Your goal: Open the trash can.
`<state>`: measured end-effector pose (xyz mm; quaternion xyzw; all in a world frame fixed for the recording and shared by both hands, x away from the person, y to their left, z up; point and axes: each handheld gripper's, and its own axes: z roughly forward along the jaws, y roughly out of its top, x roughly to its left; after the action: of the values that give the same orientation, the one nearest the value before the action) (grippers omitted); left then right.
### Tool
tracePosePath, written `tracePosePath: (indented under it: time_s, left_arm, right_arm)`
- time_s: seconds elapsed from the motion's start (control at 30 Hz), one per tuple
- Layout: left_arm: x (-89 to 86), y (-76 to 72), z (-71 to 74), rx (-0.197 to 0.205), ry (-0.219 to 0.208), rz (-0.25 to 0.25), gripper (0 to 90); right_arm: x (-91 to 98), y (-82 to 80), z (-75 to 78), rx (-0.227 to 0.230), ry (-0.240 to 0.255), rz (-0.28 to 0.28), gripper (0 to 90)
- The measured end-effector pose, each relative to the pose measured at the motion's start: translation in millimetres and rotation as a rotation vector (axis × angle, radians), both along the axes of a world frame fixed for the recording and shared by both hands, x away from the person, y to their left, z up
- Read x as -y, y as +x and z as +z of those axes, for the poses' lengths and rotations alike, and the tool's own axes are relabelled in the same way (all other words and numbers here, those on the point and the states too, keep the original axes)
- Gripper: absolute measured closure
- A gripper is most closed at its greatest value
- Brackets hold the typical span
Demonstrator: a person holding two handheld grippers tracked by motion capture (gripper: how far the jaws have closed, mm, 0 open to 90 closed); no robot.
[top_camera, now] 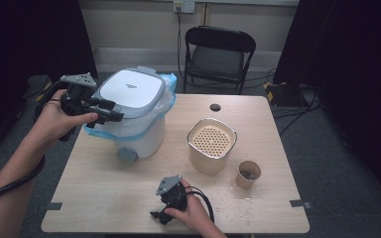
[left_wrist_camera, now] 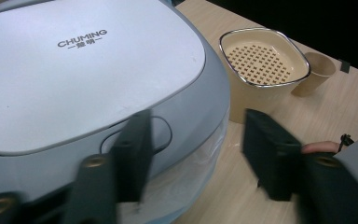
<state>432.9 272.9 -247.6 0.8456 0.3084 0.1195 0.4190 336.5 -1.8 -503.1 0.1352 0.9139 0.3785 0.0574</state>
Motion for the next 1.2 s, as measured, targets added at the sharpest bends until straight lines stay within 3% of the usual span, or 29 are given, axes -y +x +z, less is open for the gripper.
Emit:
tracePosePath:
  time_s: [0.23,0.5,0.73,0.87,1.2]
  left_arm:
    - [-4.3,3.0,2.0,-0.018,-0.011,0.055,63.6]
    - [-5.0,6.1,1.7,-0.025,0.0,0.094,74.7]
    - [-2.5,13.5,1.3,-0.036,-0.01,0.119,77.5]
    - [-1.7,15.4,-0.3,-0.036,0.004,0.121,79.3]
    - [-3.7,14.9,-2.9,-0.052,-0.015,0.135,86.4]
  right_arm:
    - [0.0,0.0,0.0,0.0,0.001,0.0,0.0]
    - [0.0,-0.2,0.1,0.0,-0.001,-0.003,0.0]
    - [0.0,-0.1,0.0,-0.001,0.0,0.0,0.0]
    - [0.1,-0.2,0.1,-0.001,-0.001,-0.001,0.0]
    - [0.0,-0.2,0.0,-0.002,0.0,-0.001,0.0]
